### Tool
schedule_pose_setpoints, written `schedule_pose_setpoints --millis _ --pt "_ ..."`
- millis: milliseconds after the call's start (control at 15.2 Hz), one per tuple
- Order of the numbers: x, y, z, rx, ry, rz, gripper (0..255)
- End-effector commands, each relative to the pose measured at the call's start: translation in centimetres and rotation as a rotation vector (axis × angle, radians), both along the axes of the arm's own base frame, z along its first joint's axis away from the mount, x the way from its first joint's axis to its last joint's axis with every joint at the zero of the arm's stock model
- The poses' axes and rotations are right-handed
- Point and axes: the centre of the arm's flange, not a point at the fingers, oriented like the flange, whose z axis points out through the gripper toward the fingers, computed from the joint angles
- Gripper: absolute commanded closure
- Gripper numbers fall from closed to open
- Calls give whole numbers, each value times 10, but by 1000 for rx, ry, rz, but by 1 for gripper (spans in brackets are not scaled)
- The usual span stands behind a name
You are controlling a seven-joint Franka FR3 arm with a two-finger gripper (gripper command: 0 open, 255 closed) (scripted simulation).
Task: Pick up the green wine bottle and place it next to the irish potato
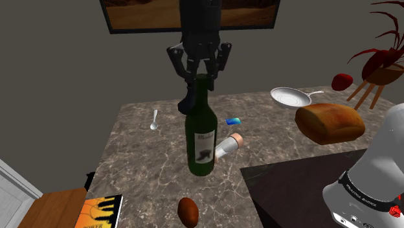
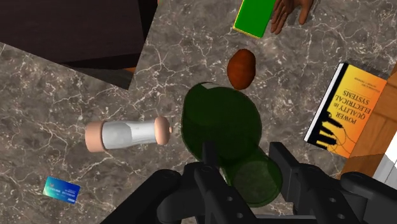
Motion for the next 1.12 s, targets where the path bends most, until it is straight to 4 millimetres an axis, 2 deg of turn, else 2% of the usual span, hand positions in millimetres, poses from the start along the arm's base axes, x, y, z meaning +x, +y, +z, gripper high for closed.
schedule_pose_setpoints --millis 0,1056 --pt "-4 26 -1 1 0 -2 255" --pt "-32 237 0 1 0 -2 255"
